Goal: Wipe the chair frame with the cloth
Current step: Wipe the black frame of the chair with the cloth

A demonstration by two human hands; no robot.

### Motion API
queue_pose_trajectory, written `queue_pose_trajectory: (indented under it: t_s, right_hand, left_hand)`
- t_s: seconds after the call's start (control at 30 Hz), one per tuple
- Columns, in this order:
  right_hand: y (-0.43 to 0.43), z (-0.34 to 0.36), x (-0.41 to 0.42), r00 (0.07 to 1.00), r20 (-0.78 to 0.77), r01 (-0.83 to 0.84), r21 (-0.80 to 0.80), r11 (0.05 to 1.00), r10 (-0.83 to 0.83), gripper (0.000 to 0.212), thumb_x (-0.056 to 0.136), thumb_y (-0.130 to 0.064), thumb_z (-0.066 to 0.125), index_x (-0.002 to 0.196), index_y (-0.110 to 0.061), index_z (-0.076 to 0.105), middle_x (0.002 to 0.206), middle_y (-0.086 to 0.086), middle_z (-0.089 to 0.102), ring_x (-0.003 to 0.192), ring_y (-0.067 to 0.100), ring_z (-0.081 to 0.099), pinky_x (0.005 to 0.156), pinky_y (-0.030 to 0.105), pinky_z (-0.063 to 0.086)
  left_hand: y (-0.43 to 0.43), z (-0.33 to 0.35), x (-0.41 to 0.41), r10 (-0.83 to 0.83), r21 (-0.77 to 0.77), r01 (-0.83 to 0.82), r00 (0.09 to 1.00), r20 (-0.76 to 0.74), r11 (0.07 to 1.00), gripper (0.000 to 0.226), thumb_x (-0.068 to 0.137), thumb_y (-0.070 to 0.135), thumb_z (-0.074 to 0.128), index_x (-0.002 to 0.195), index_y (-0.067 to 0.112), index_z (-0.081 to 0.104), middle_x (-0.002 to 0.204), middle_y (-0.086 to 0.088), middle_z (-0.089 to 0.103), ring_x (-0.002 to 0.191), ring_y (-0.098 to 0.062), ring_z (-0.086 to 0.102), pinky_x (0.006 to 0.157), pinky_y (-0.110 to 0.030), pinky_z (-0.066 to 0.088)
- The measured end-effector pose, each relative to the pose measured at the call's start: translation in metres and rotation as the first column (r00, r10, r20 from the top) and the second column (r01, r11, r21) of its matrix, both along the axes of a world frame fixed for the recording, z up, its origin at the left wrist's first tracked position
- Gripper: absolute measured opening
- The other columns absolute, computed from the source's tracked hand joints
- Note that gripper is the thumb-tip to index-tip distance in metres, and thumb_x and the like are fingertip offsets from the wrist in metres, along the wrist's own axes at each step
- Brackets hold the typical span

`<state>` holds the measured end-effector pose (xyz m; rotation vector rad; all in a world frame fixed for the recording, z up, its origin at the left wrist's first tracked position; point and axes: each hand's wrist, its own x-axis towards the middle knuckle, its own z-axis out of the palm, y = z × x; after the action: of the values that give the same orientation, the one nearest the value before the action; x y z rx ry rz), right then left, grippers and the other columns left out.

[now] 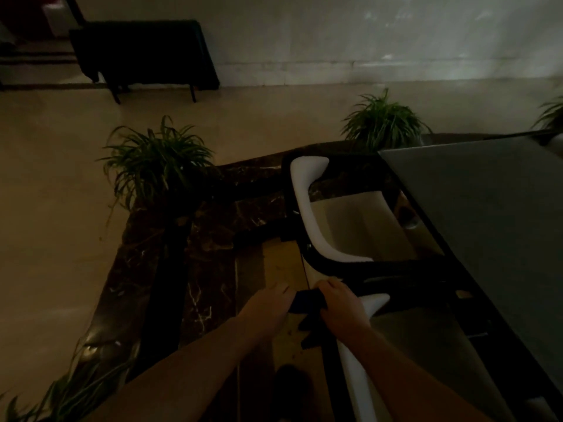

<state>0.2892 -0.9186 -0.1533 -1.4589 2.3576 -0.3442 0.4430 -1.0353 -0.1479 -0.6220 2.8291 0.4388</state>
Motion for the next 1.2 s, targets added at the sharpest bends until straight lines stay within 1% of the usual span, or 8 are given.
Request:
queue_pose_trajectory:
  t_s: [0.17, 0.37, 0.5, 0.6, 0.73, 0.83, 1.03, 1.2]
  right_hand:
    - [-0.041, -0.029, -0.058, 0.999, 0.041, 0.023, -0.014, 1.000, -0.023, 0.031, 0.086, -0.008, 0.054, 0.115, -0.017, 0.056, 0.118, 0.003, 0.049, 0.109, 0.022, 0.051, 0.089, 0.038, 0.050]
    - [-0.083, -0.065, -0.105, 0.998, 0.059, 0.020, 0.086, 0.996, -0.025, 0.041, 0.079, -0.019, 0.068, 0.119, -0.017, 0.056, 0.118, 0.005, 0.048, 0.108, 0.025, 0.050, 0.088, 0.037, 0.050]
    - [-0.103, -0.090, -0.118, 0.994, 0.103, 0.017, 0.145, 0.989, -0.032, 0.062, 0.071, -0.030, 0.079, 0.119, -0.019, 0.042, 0.117, 0.003, 0.048, 0.108, 0.023, 0.049, 0.084, 0.034, 0.051]
    - [-0.121, -0.102, -0.128, 0.993, 0.120, 0.006, 0.083, 0.997, -0.016, 0.047, 0.075, -0.030, 0.067, 0.111, -0.014, 0.043, 0.113, 0.006, 0.049, 0.104, 0.026, 0.049, 0.078, 0.036, 0.050]
    - [-0.141, -0.105, -0.134, 0.996, 0.089, -0.012, -0.018, 1.000, 0.014, 0.044, 0.071, -0.032, 0.030, 0.100, -0.006, 0.050, 0.097, 0.014, 0.055, 0.085, 0.034, 0.054, 0.067, 0.041, 0.050]
    - [-0.168, -0.104, -0.136, 0.997, 0.074, 0.007, -0.022, 1.000, -0.006, 0.030, 0.076, -0.018, 0.042, 0.101, -0.005, 0.051, 0.100, 0.018, 0.055, 0.085, 0.037, 0.055, 0.066, 0.043, 0.051]
    - [-0.248, -0.101, -0.156, 0.998, 0.047, 0.050, 0.017, 0.999, -0.051, 0.028, 0.080, -0.010, 0.061, 0.105, -0.001, 0.055, 0.107, 0.019, 0.056, 0.095, 0.038, 0.056, 0.073, 0.046, 0.053]
    - [-0.314, -0.101, -0.181, 0.996, 0.008, 0.094, 0.007, 0.996, -0.094, 0.024, 0.079, -0.010, 0.056, 0.101, -0.003, 0.051, 0.103, 0.019, 0.056, 0.090, 0.039, 0.056, 0.066, 0.047, 0.053]
  left_hand:
    - [-0.037, -0.011, -0.063, 0.042, 0.073, -0.046, 0.997, 0.058, 0.996, 0.033, 0.093, 0.006, 0.054, 0.125, 0.012, 0.049, 0.126, -0.008, 0.042, 0.102, -0.025, 0.053, 0.084, -0.042, 0.052]
    - [-0.077, -0.034, -0.113, -0.048, 0.121, 0.034, 0.993, 0.109, 0.992, 0.079, 0.088, -0.005, 0.051, 0.154, 0.017, 0.014, 0.160, -0.005, 0.017, 0.133, -0.032, 0.037, 0.097, -0.043, 0.049]
    - [-0.096, -0.060, -0.133, -0.183, 0.110, 0.167, 0.971, 0.156, 0.980, 0.079, 0.090, -0.002, 0.051, 0.154, 0.023, 0.012, 0.163, 0.002, 0.008, 0.127, -0.035, 0.040, 0.085, -0.041, 0.053]
    - [-0.118, -0.080, -0.137, -0.199, 0.094, 0.186, 0.968, 0.154, 0.978, 0.081, 0.091, -0.002, 0.053, 0.154, 0.023, 0.008, 0.163, 0.005, 0.006, 0.126, -0.035, 0.036, 0.078, -0.040, 0.054]
    - [-0.149, -0.095, -0.140, -0.253, 0.089, 0.245, 0.962, 0.103, 0.966, 0.090, 0.087, 0.004, 0.062, 0.153, 0.023, 0.004, 0.162, 0.010, -0.007, 0.118, -0.034, 0.033, 0.066, -0.037, 0.051]
    - [-0.179, -0.107, -0.142, -0.271, 0.074, 0.266, 0.961, 0.065, 0.961, 0.095, 0.086, 0.004, 0.063, 0.152, 0.022, -0.003, 0.162, 0.009, -0.009, 0.111, -0.034, 0.039, 0.059, -0.033, 0.049]
    - [-0.260, -0.115, -0.162, -0.256, 0.051, 0.254, 0.966, 0.034, 0.966, 0.089, 0.091, 0.006, 0.054, 0.153, 0.024, -0.007, 0.163, 0.008, -0.007, 0.106, -0.030, 0.047, 0.063, -0.038, 0.057]
    - [-0.325, -0.109, -0.192, -0.256, 0.049, 0.254, 0.965, 0.050, 0.966, 0.083, 0.094, 0.008, 0.051, 0.155, 0.021, -0.003, 0.164, 0.009, -0.006, 0.107, -0.029, 0.047, 0.072, -0.043, 0.056]
